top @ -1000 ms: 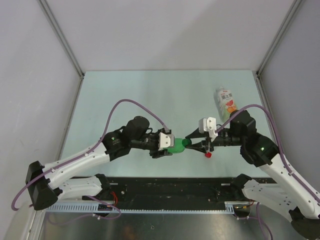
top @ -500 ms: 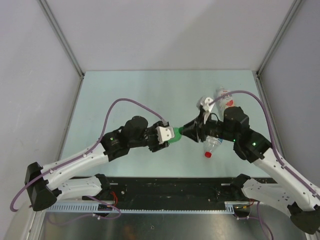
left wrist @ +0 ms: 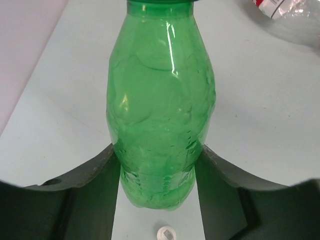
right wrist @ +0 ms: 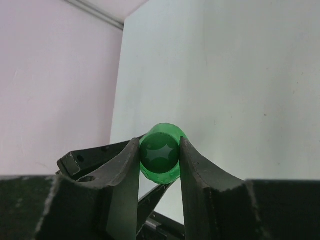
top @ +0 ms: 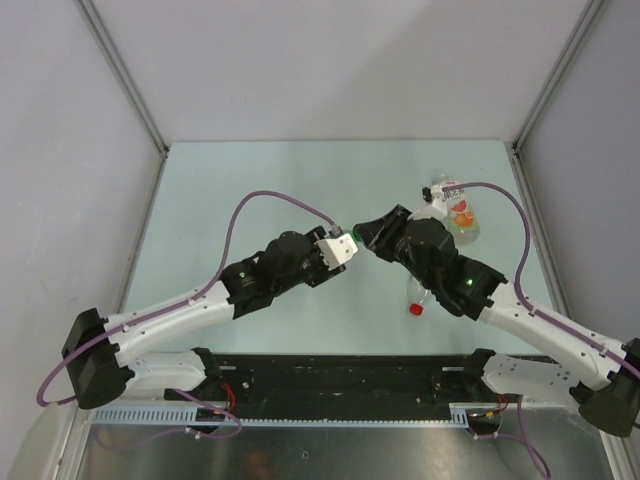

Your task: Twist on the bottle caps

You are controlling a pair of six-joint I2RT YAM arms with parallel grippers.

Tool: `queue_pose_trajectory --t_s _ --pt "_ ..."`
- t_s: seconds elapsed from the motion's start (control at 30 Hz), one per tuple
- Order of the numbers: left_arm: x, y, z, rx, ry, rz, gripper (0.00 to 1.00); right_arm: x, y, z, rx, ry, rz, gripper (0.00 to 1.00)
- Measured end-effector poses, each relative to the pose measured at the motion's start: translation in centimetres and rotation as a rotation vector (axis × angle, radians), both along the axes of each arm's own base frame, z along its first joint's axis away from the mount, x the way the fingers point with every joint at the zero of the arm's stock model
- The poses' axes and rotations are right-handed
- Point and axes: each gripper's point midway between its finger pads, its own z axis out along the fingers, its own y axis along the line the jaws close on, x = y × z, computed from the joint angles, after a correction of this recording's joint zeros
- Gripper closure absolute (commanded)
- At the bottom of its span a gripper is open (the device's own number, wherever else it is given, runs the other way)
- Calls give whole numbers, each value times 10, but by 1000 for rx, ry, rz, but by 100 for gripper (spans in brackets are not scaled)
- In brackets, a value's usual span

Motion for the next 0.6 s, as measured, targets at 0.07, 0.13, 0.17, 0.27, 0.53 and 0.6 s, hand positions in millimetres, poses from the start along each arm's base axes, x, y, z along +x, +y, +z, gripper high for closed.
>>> queue_pose_trajectory --t_s 0.07,0.13,0.17,0.27,0.53,0.6 --pt "3 -2 3 -13 -15 7 100 3 -2 4 8 -17 -20 43" --pt "5 -5 5 -31 -26 11 100 3 -2 10 7 -44 -12 13" --pt "6 -5 7 -41 -32 17 100 2 -3 14 1 -63 9 7" --pt "7 -5 7 -63 -37 14 100 -6 -6 32 -62 -189 145 1" --pt "-33 -16 2 -101 32 -203 100 -65 -24 62 -383 -699 631 4" --pt "-45 -18 4 -112 43 -271 100 -91 -28 56 -467 -826 776 4"
